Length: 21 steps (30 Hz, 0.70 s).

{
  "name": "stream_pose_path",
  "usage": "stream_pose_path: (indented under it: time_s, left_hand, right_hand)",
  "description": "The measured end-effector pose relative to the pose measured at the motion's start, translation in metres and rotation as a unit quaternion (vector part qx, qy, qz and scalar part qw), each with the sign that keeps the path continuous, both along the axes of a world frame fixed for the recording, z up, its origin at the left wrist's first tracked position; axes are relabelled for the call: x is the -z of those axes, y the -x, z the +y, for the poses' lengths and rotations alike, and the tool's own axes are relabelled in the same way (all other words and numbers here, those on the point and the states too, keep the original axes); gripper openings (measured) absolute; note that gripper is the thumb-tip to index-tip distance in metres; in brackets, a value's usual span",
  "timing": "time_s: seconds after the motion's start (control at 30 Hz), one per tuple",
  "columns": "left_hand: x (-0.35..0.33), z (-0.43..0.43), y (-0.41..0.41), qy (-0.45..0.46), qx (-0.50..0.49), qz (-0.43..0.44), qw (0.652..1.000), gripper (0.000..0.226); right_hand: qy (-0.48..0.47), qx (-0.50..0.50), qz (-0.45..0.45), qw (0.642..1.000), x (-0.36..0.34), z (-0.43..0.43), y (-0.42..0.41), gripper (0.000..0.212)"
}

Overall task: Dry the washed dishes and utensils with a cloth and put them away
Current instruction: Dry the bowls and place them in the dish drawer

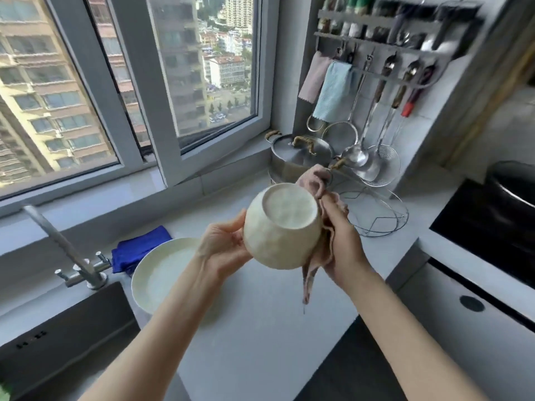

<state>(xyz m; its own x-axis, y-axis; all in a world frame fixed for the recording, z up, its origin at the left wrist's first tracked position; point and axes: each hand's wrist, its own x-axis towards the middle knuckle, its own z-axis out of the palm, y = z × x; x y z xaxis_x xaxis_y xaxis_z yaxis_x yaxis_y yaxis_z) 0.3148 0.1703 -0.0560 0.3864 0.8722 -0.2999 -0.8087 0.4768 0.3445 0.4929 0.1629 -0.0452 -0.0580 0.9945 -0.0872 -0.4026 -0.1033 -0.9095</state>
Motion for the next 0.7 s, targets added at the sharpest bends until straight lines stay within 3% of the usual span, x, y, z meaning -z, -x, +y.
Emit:
stream_pose_path:
  time_s: [0.07, 0.23, 0.4, 0.47, 0.53, 0.6, 0.7]
  left_hand:
    - [0.005, 0.001, -0.026, -0.032, 0.076, 0.023, 0.996, 0.056]
    - [0.0, -0.016, -0.119, -0.115, 0.242, 0.098, 0.958, 0.043]
    - [-0.004, -0.069, -0.234, -0.24, 0.349, 0.16, 0.891, 0.024]
    - [-0.004, -0.101, -0.279, -0.298, 0.38, 0.154, 0.862, 0.039]
    - [-0.003, -0.138, -0.323, -0.334, 0.405, 0.152, 0.837, 0.039]
    - [0.002, -0.173, -0.363, -0.32, 0.445, 0.189, 0.815, 0.041]
    - [0.002, -0.217, -0.417, -0.188, 0.556, 0.182, 0.789, 0.075]
  right_hand:
    - [0.06, 0.0, 0.015, 0.998, -0.015, -0.011, -0.036, 0.032]
    - [0.116, 0.091, -0.091, 0.985, -0.024, -0.063, -0.126, 0.025]
    - [0.066, 0.259, -0.179, 0.947, -0.034, -0.154, -0.216, 0.021]
    - [0.022, 0.313, -0.21, 0.926, -0.034, -0.195, -0.255, 0.019]
    - [-0.045, 0.357, -0.257, 0.897, -0.035, -0.236, -0.289, 0.017]
    - [-0.123, 0.402, -0.301, 0.856, -0.037, -0.275, -0.32, 0.02]
    - [-0.226, 0.433, -0.388, 0.782, -0.034, -0.326, -0.364, 0.028]
